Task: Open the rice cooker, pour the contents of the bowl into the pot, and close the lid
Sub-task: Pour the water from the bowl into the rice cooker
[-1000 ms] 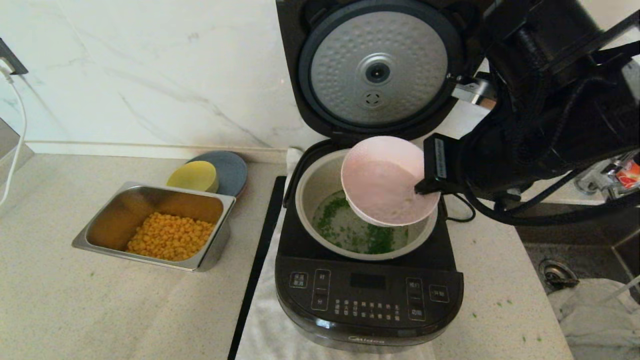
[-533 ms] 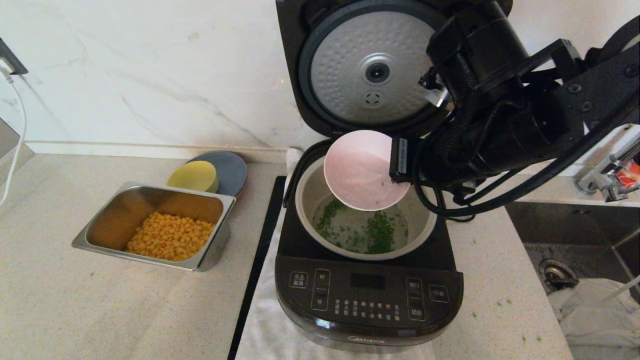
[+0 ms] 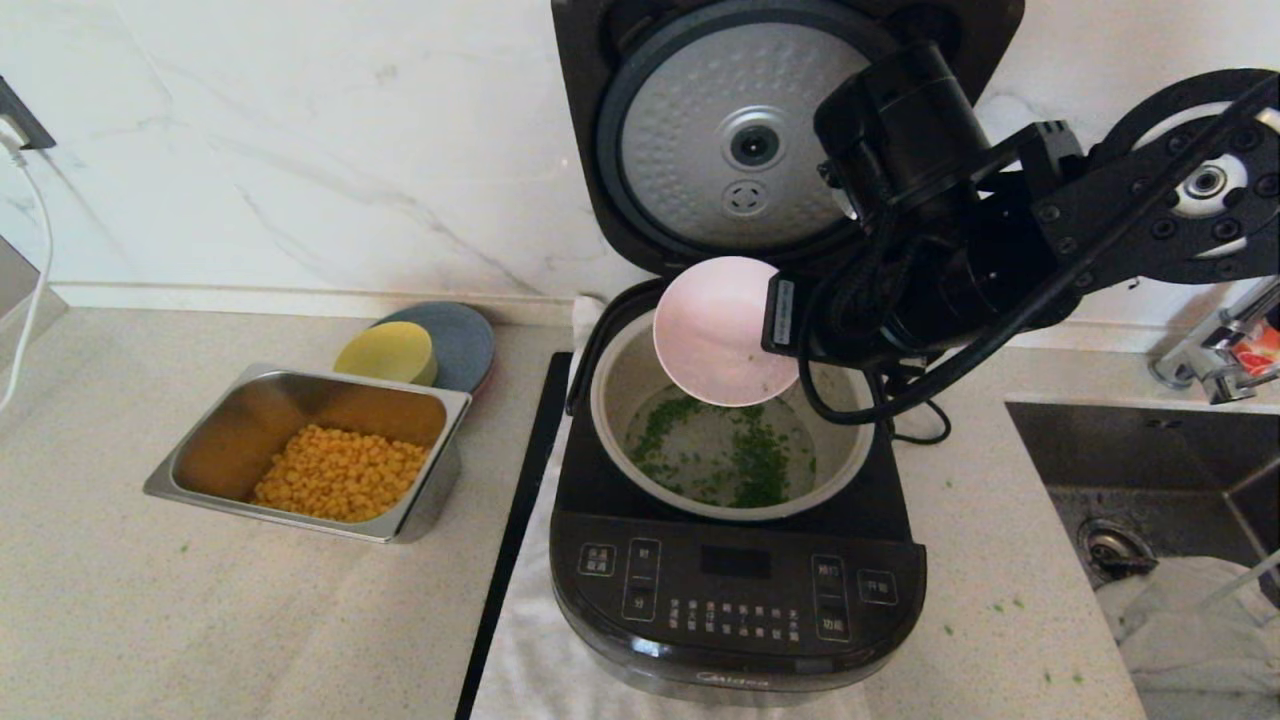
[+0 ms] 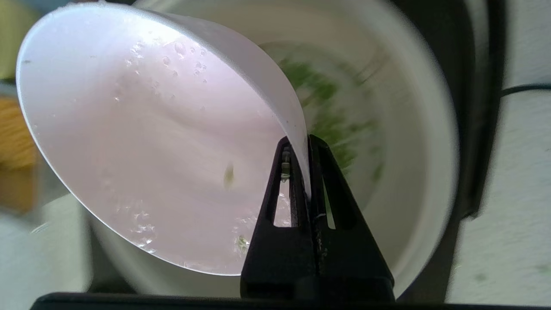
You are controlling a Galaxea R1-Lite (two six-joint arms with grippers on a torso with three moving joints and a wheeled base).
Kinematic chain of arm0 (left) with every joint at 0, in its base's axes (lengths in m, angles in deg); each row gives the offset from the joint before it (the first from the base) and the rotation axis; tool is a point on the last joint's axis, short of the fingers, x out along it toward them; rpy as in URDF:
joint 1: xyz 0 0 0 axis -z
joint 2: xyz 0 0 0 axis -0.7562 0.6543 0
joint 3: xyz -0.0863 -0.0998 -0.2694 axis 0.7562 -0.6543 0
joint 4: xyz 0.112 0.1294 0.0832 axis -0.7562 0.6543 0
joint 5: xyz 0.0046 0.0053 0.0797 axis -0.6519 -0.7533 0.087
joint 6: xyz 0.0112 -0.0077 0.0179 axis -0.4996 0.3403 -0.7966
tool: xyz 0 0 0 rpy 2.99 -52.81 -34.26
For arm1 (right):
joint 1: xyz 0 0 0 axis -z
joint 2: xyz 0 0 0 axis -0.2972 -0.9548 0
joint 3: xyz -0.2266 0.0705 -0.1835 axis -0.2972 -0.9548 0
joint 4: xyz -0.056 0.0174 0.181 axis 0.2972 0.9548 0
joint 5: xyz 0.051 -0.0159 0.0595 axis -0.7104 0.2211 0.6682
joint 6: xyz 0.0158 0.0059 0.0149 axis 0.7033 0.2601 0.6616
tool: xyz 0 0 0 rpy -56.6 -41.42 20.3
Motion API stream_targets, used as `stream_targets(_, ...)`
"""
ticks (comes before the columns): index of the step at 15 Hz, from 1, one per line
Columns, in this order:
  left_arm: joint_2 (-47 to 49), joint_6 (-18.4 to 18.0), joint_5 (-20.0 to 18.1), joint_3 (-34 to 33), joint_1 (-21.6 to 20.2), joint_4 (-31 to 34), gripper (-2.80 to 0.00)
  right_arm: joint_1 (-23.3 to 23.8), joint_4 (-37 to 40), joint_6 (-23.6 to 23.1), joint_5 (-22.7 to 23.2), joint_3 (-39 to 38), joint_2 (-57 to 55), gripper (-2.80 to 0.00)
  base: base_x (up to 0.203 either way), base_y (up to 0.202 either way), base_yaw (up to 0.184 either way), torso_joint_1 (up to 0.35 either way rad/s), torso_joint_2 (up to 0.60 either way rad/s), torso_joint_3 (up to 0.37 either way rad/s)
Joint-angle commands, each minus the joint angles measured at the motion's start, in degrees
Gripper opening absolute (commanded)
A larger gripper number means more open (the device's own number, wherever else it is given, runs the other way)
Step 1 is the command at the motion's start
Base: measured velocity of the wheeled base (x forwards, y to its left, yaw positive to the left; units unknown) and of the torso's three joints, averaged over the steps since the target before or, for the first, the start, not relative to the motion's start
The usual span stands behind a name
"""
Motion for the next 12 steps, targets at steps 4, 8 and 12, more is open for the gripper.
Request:
stream_targets(4,-0.1,-0.1,0.0,0.0,0.0,0.0,-2.80,0.5,-4.0,-2.0,-4.9,-0.1,-2.0,-2.80,0.000,0.000,0.000,0.000,0.00,0.000)
stream_targets(8,-0.1,0.0,0.0,0.0,0.0,0.0,-2.80,0.2,-7.7,-5.8,-11.3,-0.4,-3.7,-2.80,0.000,0.000,0.000,0.000,0.00,0.000)
stream_targets(12,-0.1,0.0,0.0,0.0,0.0,0.0,-2.80,-1.3,-12.2,-9.1,-17.3,-0.9,-3.9,-2.80,0.000,0.000,0.000,0.000,0.00,0.000)
